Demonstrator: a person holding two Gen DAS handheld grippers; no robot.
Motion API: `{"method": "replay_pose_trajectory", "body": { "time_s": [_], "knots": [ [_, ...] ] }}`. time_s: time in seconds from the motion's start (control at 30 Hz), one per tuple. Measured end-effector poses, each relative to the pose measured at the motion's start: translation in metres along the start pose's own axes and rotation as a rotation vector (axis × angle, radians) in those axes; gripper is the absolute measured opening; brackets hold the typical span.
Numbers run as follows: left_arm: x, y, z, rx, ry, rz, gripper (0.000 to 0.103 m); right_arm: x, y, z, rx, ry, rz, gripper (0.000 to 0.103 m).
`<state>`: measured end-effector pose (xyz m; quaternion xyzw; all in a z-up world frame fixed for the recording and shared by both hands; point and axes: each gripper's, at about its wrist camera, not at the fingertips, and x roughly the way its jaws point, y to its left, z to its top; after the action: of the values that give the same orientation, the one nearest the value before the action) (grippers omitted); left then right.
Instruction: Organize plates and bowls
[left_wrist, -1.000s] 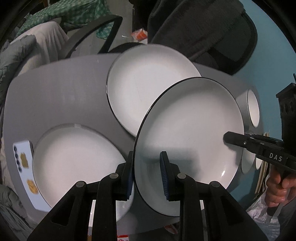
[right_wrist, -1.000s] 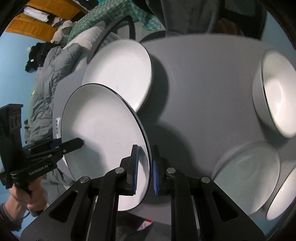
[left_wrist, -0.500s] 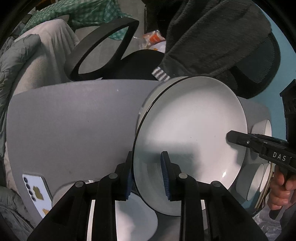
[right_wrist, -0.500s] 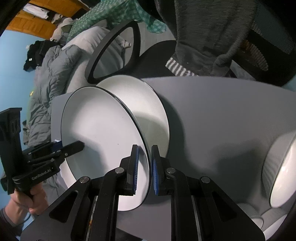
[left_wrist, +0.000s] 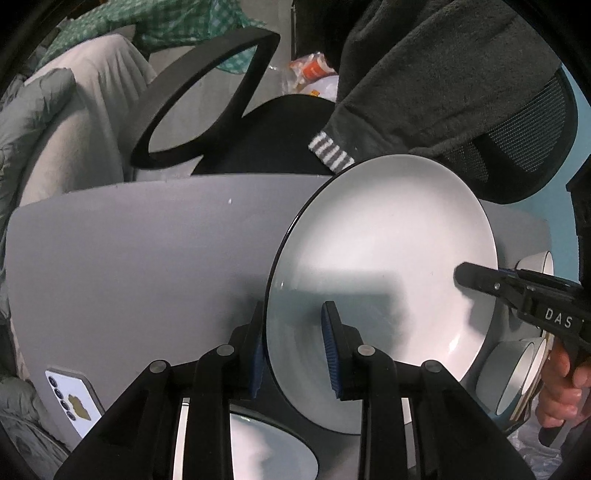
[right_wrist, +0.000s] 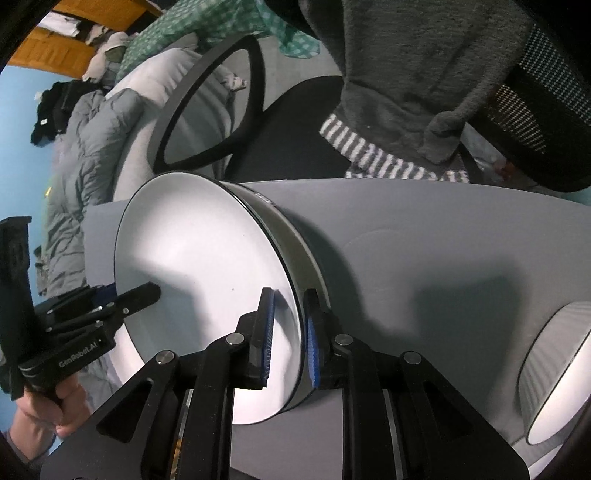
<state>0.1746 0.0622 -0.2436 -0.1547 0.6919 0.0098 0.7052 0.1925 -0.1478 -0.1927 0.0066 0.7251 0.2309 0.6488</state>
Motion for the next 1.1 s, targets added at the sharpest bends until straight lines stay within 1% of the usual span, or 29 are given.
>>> {"method": "replay_pose_trajectory", "body": {
  "time_s": [0.17, 0.3, 0.33, 0.43, 0.53, 0.63, 0.77, 0.8, 0.83, 0.87, 0.93, 1.0, 1.07, 1.1],
  "knots": [
    [0.000, 0.000, 0.000, 0.014, 0.005, -0.004, 0.028, 0.000, 0.000, 0.001, 0.005, 0.016, -0.020, 0.017],
    [-0.001, 0.001, -0.003, 0.013, 0.003, 0.017, 0.028, 0.000, 0.002, 0.001, 0.030, 0.032, -0.039, 0.019],
    [-0.002, 0.001, -0.004, 0.011, 0.004, 0.018, 0.028, -0.001, 0.002, 0.001, 0.033, 0.034, -0.044, 0.021],
    [-0.003, 0.003, -0.007, 0.005, 0.004, 0.023, 0.028, -0.003, 0.006, 0.001, 0.031, 0.036, -0.078, 0.022],
    [-0.007, 0.003, -0.011, 0.006, -0.009, 0.028, 0.028, -0.005, 0.010, 0.000, 0.032, 0.036, -0.088, 0.028],
    [-0.013, 0.003, -0.014, 0.007, -0.032, 0.027, 0.028, -0.007, 0.013, -0.002, 0.038, 0.030, -0.100, 0.033],
    [-0.024, -0.001, -0.020, 0.021, -0.065, 0.040, 0.028, -0.010, 0.013, -0.005, 0.058, 0.012, -0.111, 0.036],
    [-0.026, -0.002, -0.022, 0.026, -0.073, 0.042, 0.030, -0.011, 0.013, -0.006, 0.061, 0.005, -0.111, 0.036],
    [-0.028, -0.003, -0.024, 0.032, -0.080, 0.044, 0.036, -0.013, 0.013, -0.007, 0.065, -0.001, -0.113, 0.036],
    [-0.031, -0.005, -0.026, 0.036, -0.091, 0.044, 0.038, -0.015, 0.012, -0.008, 0.069, -0.011, -0.119, 0.038],
    [-0.035, -0.008, -0.031, 0.044, -0.108, 0.045, 0.040, -0.018, 0.012, -0.010, 0.073, -0.034, -0.155, 0.045],
    [-0.040, -0.010, -0.036, 0.052, -0.120, 0.048, 0.041, -0.020, 0.011, -0.010, 0.075, -0.042, -0.152, 0.045],
    [-0.047, -0.013, -0.042, 0.060, -0.140, 0.059, 0.044, -0.025, 0.012, -0.012, 0.074, -0.057, -0.163, 0.045],
    [-0.051, -0.013, -0.045, 0.063, -0.151, 0.065, 0.047, -0.028, 0.013, -0.014, 0.069, -0.071, -0.172, 0.045]
  ]
}}
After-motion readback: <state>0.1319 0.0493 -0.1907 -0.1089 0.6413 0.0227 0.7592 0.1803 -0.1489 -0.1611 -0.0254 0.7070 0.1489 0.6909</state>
